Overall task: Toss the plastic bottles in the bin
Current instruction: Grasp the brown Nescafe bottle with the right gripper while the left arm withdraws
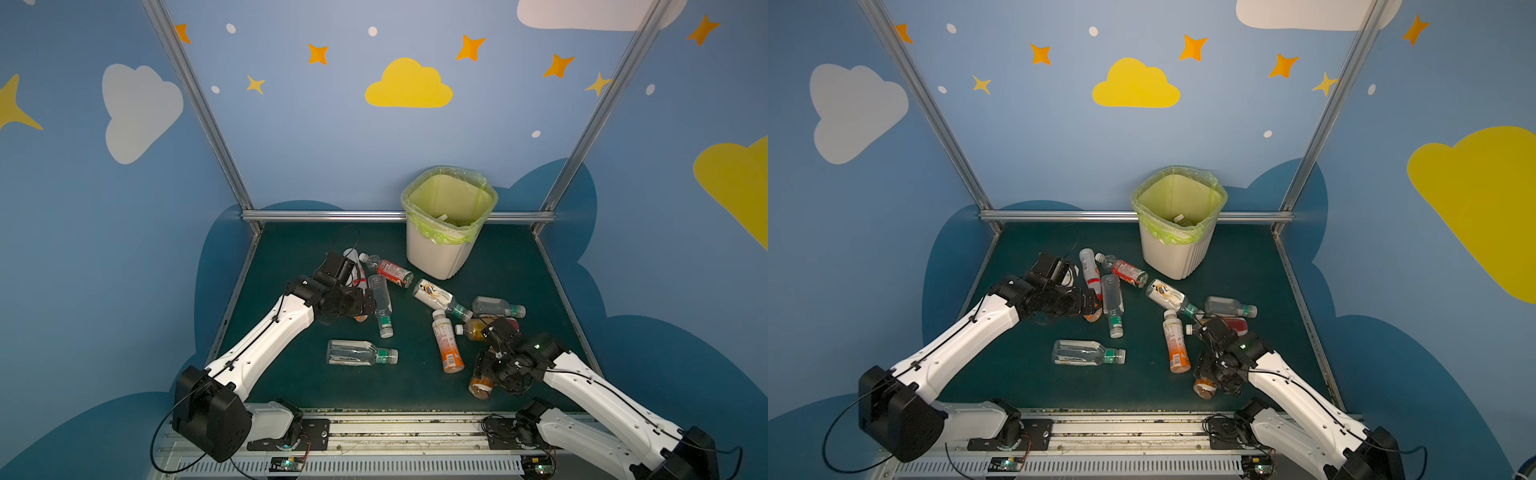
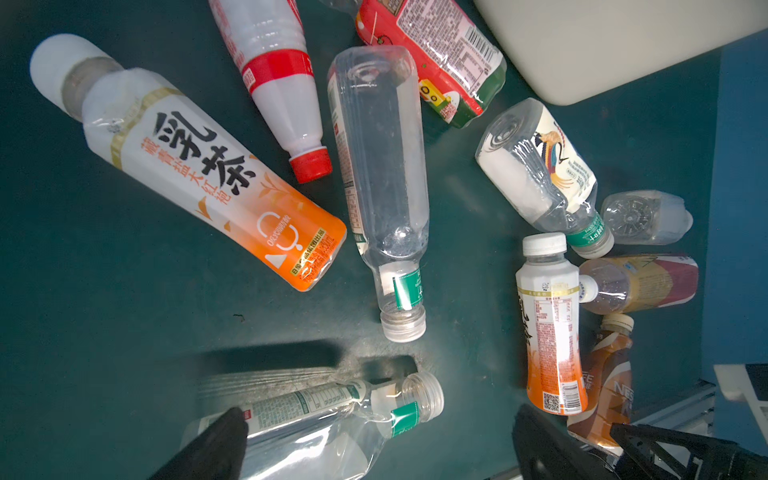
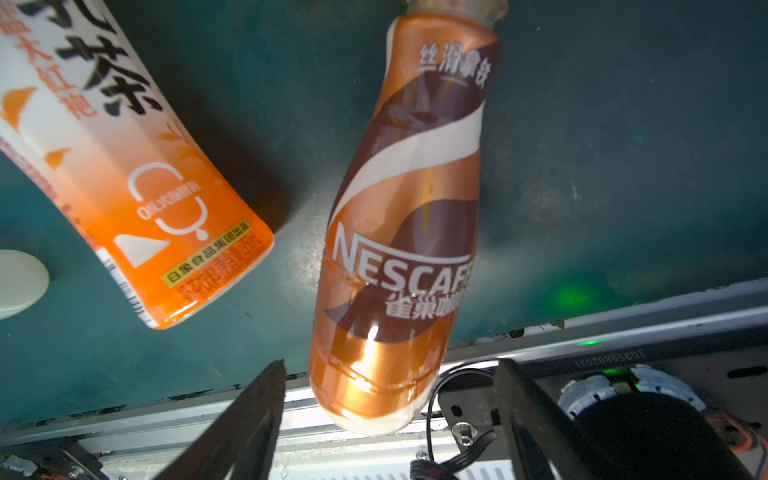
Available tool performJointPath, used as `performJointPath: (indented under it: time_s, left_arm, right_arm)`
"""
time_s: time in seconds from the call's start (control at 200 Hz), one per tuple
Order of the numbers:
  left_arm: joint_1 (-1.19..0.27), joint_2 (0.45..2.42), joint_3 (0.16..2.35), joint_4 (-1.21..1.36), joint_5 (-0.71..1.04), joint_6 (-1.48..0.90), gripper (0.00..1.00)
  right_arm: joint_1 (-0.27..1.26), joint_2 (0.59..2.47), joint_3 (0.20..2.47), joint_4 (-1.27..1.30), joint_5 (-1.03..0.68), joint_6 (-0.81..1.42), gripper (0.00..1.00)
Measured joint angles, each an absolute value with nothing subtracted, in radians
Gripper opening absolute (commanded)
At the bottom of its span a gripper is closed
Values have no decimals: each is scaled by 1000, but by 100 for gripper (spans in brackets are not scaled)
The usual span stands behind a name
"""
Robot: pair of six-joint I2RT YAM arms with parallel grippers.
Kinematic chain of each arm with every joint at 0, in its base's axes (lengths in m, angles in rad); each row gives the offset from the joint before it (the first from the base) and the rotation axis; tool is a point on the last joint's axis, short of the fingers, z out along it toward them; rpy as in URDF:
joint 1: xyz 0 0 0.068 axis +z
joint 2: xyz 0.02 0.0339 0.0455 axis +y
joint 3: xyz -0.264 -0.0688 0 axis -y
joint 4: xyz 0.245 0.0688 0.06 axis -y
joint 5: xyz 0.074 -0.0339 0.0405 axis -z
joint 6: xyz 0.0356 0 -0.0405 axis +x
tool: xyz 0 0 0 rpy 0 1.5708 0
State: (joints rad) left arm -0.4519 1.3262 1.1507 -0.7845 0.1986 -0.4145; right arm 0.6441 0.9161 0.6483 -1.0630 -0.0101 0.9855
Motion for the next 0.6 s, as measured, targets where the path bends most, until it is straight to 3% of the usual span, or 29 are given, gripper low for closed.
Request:
performJointPath:
  time_s: [0.506, 0.601]
  left_arm:
    - [-419, 1326, 1151, -796, 246, -375, 100]
    - [-410, 1326, 1151, -799, 253, -369, 100]
  right_arm:
    - [644, 977, 577, -944, 14, 1042, 77]
    - [644, 998, 568, -907, 22, 1050, 71]
